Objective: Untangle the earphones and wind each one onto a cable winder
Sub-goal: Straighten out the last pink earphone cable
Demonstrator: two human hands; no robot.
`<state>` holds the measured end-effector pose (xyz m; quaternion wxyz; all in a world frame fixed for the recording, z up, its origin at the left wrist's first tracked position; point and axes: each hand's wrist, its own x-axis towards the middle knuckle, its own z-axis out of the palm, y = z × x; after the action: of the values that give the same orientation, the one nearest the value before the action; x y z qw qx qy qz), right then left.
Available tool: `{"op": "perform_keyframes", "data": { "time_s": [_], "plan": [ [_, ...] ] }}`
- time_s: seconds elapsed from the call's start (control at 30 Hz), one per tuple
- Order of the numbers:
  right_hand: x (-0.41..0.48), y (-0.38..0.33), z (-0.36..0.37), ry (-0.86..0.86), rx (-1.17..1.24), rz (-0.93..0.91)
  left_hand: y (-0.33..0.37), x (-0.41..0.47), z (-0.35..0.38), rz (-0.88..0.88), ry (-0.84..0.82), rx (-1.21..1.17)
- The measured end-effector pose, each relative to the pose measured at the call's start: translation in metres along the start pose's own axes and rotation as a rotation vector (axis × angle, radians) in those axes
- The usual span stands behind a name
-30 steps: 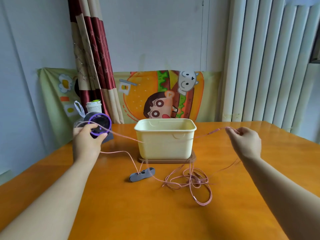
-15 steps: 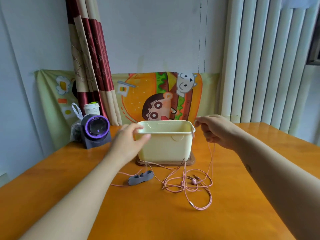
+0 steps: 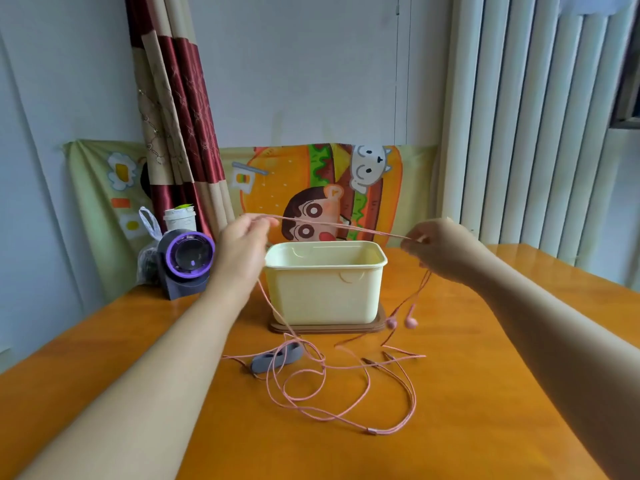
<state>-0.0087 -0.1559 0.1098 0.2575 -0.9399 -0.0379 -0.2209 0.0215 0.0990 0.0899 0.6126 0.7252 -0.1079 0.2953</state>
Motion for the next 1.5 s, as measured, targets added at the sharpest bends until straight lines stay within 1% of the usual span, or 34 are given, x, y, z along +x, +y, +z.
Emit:
{"op": "perform_keyframes", "data": {
  "time_s": [0.07,0.13,0.23,0.27,0.3,0.33,0.37,0.4,0.43,0.47,0.5,0.53,0.57,0.6,0.63,0.67,0.7,0.73,0.77,0.8,0.83,0.9,0.97,1.0,1.03,1.07,1.13,1.17,1.23,1.3,1.33,1.4,1.43,1.5],
  "plan": [
    [0.003,0.013,0.007,-0.013,0.080,0.090,-0.008,0.012,-0.017,-0.074,0.115,-0.010],
    [0.002,0.022,0.013,-0.022,0.297,0.180,-0.013,0.016,-0.033,-0.079,0.183,0.054],
    [0.004,0.030,0.019,0.008,0.654,0.305,-0.021,0.015,-0.050,0.007,0.186,0.247],
    [0.004,0.030,0.019,-0.004,0.749,0.355,-0.022,0.014,-0.053,0.014,0.179,0.256],
    [0.005,0.028,0.020,-0.023,0.818,0.400,-0.024,0.014,-0.056,-0.016,0.159,0.218],
    [0.006,0.026,0.020,-0.046,0.846,0.431,-0.023,0.013,-0.057,-0.099,0.124,0.129],
    [0.006,0.024,0.021,-0.078,0.832,0.446,-0.021,0.011,-0.056,-0.226,0.065,0.016],
    [0.007,0.022,0.021,-0.135,0.788,0.445,-0.019,0.008,-0.057,-0.359,-0.015,-0.086],
    [0.006,0.020,0.022,-0.218,0.722,0.427,-0.017,0.004,-0.057,-0.468,-0.099,-0.128],
    [0.005,0.018,0.023,-0.309,0.637,0.392,-0.017,0.001,-0.057,-0.531,-0.176,-0.109],
    [0.004,0.015,0.023,-0.380,0.531,0.346,-0.019,-0.002,-0.057,-0.555,-0.234,-0.047],
    [0.003,0.013,0.025,-0.405,0.423,0.297,-0.022,-0.003,-0.056,-0.549,-0.274,0.054],
    [0.004,0.011,0.026,-0.377,0.347,0.248,-0.024,-0.003,-0.055,-0.530,-0.297,0.173],
    [0.005,0.011,0.029,-0.313,0.323,0.199,-0.024,-0.003,-0.053,-0.513,-0.307,0.256],
    [0.006,0.011,0.031,-0.232,0.360,0.161,-0.024,-0.002,-0.051,-0.507,-0.319,0.277],
    [0.007,0.012,0.032,-0.152,0.461,0.153,-0.023,-0.002,-0.050,-0.533,-0.335,0.226],
    [0.009,0.014,0.031,-0.097,0.623,0.184,-0.022,-0.002,-0.048,-0.575,-0.349,0.128],
    [0.009,0.014,0.029,-0.091,0.813,0.230,-0.020,-0.003,-0.047,-0.601,-0.358,0.029],
    [0.007,0.010,0.027,-0.146,0.993,0.266,-0.017,-0.003,-0.045,-0.608,-0.362,-0.052],
    [0.005,0.005,0.025,-0.242,1.101,0.281,-0.015,-0.004,-0.043,-0.602,-0.370,-0.118],
    [0.002,-0.001,0.026,-0.360,1.122,0.275,-0.011,-0.006,-0.039,-0.583,-0.386,-0.184],
    [-0.007,-0.020,0.035,-0.590,1.037,0.218,0.001,-0.011,-0.027,-0.503,-0.437,-0.311],
    [-0.017,-0.036,0.051,-0.796,0.928,0.119,0.014,-0.018,-0.012,-0.390,-0.475,-0.412],
    [-0.021,-0.042,0.059,-0.873,0.876,0.060,0.021,-0.021,-0.006,-0.327,-0.489,-0.450],
    [-0.025,-0.047,0.068,-0.904,0.804,-0.014,0.028,-0.023,-0.001,-0.265,-0.503,-0.481],
    [-0.027,-0.051,0.073,-0.870,0.725,-0.085,0.035,-0.025,0.004,-0.209,-0.513,-0.498],
    [-0.025,-0.056,0.076,-0.674,0.644,-0.146,0.043,-0.028,0.006,-0.104,-0.522,-0.469],
    [-0.021,-0.055,0.074,-0.563,0.680,-0.122,0.044,-0.029,0.006,-0.057,-0.518,-0.398],
    [-0.013,-0.051,0.061,-0.407,0.875,-0.050,0.037,-0.027,0.003,-0.001,-0.537,-0.144],
    [-0.006,-0.048,0.045,-0.343,1.077,0.014,0.021,-0.026,0.004,-0.028,-0.642,0.118],
    [-0.003,-0.048,0.038,-0.322,1.146,0.029,0.011,-0.028,0.007,-0.055,-0.713,0.203],
    [-0.002,-0.049,0.026,-0.269,1.195,0.016,-0.010,-0.033,0.017,-0.115,-0.842,0.300],
    [-0.003,-0.050,0.022,-0.239,1.193,-0.002,-0.019,-0.035,0.020,-0.129,-0.874,0.361],
    [-0.007,-0.047,0.013,-0.161,1.187,-0.073,-0.035,-0.036,0.024,-0.136,-0.868,0.478]
  ]
}}
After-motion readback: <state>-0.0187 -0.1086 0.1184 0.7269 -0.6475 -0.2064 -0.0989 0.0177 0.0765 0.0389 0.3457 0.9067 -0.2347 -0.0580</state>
